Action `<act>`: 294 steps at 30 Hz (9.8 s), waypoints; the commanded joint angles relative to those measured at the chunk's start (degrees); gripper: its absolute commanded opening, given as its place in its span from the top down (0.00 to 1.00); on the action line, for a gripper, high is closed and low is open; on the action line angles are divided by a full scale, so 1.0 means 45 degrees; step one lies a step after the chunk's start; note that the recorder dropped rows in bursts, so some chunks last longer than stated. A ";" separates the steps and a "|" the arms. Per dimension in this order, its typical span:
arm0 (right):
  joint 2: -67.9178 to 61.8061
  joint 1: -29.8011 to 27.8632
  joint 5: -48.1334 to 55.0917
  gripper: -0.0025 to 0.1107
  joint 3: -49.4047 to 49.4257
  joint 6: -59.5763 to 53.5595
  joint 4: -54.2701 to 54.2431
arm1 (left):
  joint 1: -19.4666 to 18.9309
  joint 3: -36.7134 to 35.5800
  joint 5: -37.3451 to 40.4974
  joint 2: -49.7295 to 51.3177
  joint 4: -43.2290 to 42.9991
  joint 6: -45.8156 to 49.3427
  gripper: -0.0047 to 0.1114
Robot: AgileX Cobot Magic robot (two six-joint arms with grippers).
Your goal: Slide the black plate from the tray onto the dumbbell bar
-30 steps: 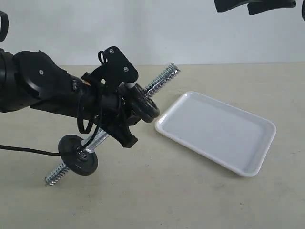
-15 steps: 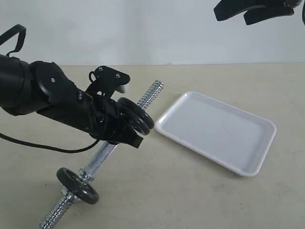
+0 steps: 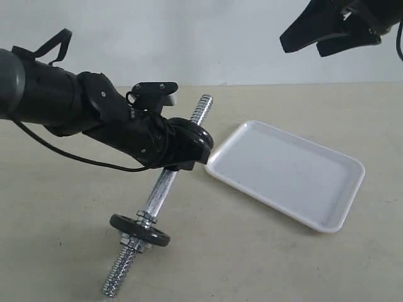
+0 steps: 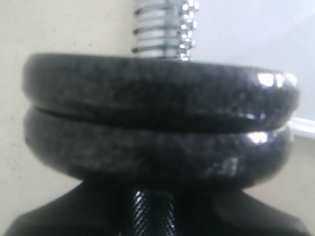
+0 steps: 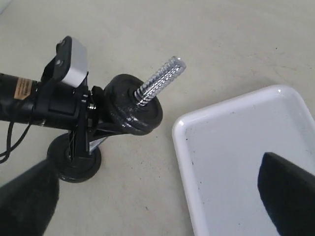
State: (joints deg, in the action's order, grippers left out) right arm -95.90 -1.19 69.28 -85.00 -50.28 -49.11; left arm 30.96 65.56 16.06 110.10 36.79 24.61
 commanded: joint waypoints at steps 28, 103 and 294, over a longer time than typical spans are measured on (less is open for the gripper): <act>0.0093 -0.0103 -0.0864 0.06 0.1116 -0.1610 -0.1270 | -0.1185 0.3961 -0.3827 0.2613 0.0385 0.0773 0.92; 0.0093 -0.0103 -0.1328 0.06 0.1116 -0.2370 -0.2300 | -0.0993 0.3961 -0.3315 0.3673 0.0278 0.3079 0.74; 1.8059 -0.0071 -1.6970 0.97 1.5277 0.3311 -0.1692 | -0.1166 -1.0797 -0.6403 -2.1710 0.2779 0.7378 0.92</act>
State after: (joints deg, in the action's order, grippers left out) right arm -14.76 -1.34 -5.48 -17.91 -36.26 -56.74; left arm 25.89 17.26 -12.15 12.73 48.44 58.59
